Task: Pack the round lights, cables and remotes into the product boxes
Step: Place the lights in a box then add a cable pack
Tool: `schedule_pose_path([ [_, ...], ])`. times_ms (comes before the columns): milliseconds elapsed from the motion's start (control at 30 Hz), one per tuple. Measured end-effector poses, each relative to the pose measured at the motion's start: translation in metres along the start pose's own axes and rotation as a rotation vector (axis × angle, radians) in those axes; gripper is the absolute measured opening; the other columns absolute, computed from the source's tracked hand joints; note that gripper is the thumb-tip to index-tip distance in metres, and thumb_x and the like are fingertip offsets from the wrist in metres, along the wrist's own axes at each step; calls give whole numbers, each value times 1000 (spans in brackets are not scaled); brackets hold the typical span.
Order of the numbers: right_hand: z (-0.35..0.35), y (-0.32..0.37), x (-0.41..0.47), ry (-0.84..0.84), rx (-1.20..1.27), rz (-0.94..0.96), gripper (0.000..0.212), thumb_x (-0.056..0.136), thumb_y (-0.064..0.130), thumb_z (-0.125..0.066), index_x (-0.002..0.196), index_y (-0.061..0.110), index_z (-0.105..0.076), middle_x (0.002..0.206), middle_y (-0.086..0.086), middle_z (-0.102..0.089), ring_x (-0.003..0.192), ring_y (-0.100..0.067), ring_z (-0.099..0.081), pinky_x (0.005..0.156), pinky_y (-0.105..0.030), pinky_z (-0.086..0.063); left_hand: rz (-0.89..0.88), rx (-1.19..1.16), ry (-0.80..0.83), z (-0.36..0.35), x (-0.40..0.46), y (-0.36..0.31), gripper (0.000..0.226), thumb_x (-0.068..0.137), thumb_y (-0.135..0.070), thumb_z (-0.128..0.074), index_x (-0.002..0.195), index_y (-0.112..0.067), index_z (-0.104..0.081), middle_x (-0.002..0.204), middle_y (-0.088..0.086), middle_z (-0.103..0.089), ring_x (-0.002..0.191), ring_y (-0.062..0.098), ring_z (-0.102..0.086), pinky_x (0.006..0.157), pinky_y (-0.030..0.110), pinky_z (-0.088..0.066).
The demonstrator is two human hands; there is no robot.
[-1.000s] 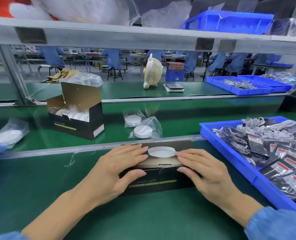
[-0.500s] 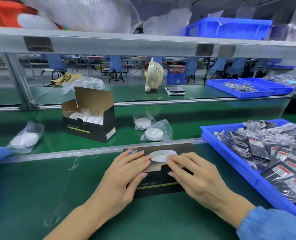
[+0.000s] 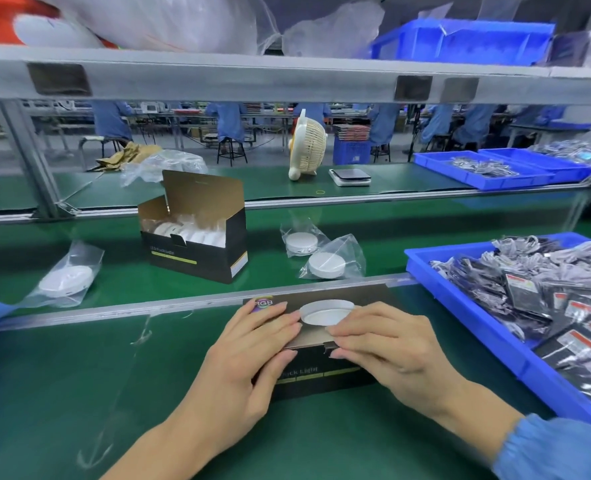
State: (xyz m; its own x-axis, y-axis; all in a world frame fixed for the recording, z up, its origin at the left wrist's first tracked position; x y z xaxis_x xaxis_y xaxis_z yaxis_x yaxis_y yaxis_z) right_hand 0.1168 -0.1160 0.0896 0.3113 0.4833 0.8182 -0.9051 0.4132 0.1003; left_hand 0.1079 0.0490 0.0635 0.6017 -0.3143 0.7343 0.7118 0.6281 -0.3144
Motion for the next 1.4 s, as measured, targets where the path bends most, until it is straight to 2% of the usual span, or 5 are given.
schedule_pose_path([
  [567,-107,-84,96,812,-494,-16,30,99,29,-52,129,28,-52,128,5,-55,116,-19,-49,88,-37,-45,73,239,-146,0,-10,32,52,79,7,-67,125,-14,-59,145,14,-48,137,31,-43,111,45,-37],
  [800,-97,-242,50,654,-547,-755,57,90,52,-58,140,29,-43,137,-7,-46,123,-31,-46,93,-41,-45,-54,679,9,-27,31,53,71,45,13,-73,110,-15,-68,121,17,-62,111,40,-52,109,62,-33],
  [1033,-96,-309,-10,765,-542,-908,50,93,56,-44,135,30,-44,127,-13,-51,114,-36,-50,93,-44,-45,334,333,230,-52,87,135,79,69,-69,-68,137,-30,-55,144,-6,-42,136,13,-30,104,41,-43],
  [1200,-90,-350,51,279,-369,-1014,42,91,42,-51,127,20,-52,120,-23,-55,111,-42,-52,91,-44,-47,374,427,123,-87,106,145,75,78,-70,-58,142,-33,-47,151,-10,-35,141,11,-23,104,36,-34],
  [1400,-148,-375,50,737,-393,-865,58,75,43,-68,128,32,-48,129,-9,-54,120,-37,-49,96,-44,-46,311,395,-586,22,68,175,38,90,-39,-60,119,-14,-61,124,9,-54,116,27,-51,98,41,-39],
])
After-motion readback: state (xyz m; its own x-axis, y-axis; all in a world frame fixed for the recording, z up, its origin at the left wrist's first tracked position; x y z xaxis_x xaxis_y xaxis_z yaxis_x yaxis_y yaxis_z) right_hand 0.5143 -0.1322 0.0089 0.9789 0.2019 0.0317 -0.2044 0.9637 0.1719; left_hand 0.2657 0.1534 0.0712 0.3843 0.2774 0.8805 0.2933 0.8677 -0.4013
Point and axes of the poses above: each hand's wrist, its own x-axis towards the middle knuckle, its own z-axis out of the back of the hand, y = z × x, the point moved 9 cm from there along x, towards the middle knuckle
